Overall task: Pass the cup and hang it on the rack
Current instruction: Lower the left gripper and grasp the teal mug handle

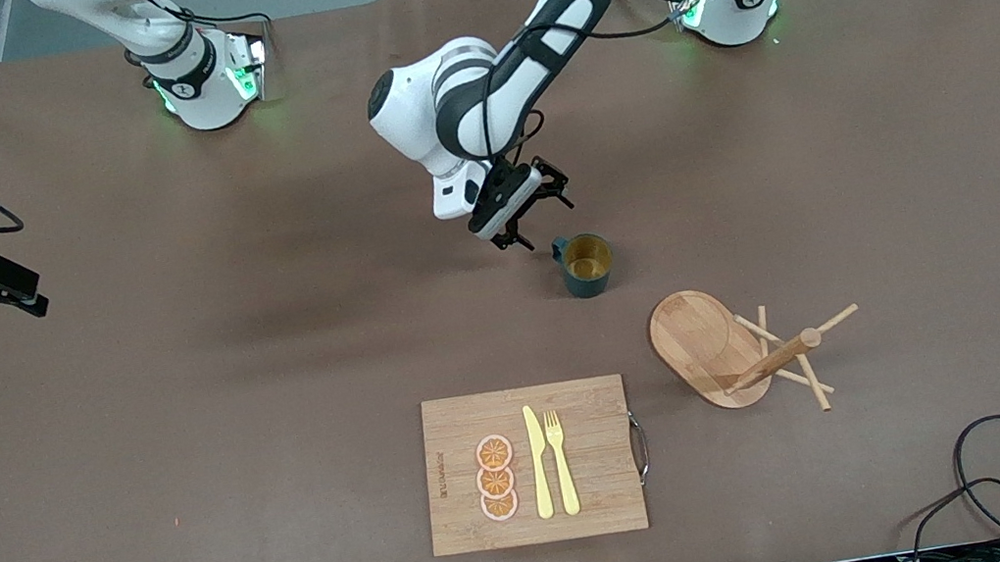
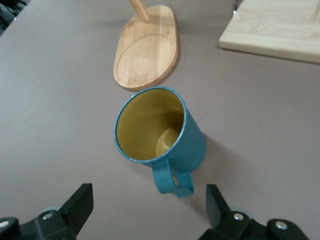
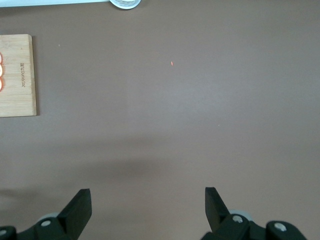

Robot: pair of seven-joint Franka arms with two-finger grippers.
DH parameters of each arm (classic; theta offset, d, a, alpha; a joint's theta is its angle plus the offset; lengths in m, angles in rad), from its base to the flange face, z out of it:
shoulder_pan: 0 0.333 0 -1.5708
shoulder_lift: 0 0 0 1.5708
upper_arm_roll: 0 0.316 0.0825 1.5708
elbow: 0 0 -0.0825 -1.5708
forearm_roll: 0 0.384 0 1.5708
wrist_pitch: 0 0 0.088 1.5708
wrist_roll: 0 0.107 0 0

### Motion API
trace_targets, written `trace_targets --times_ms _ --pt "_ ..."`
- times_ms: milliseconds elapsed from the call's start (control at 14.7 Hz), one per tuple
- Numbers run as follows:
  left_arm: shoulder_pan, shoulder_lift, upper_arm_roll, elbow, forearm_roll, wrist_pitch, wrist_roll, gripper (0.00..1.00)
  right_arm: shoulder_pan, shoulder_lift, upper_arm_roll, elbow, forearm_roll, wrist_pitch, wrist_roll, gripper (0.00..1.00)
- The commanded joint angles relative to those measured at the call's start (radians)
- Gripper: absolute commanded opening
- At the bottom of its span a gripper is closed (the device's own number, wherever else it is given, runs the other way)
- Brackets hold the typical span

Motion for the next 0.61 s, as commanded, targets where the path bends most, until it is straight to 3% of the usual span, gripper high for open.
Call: trace_targets --times_ms 0,205,409,545 --pt "-0.037 0.02 0.005 -0.055 0.114 -0.004 -0.191 0.99 -0.03 -0.019 0.029 0.013 -0.013 -0.028 -0.007 1.0" --pt "-0.055 0.062 0.011 -0.057 0.183 -0.011 -0.311 0.99 -0.035 -0.01 0.026 0.05 -0.022 -0.024 -0.01 1.0" --pt "-0.056 0.08 0.012 -0.058 0.226 -0.011 -0.345 0.84 -0.036 0.007 0.027 0.096 -0.022 -0.028 -0.004 1.0" --pt "-0.056 0.085 0.015 -0.057 0.263 -0.011 -0.348 0.81 -0.037 0.007 0.027 0.1 -0.02 -0.027 -0.006 1.0"
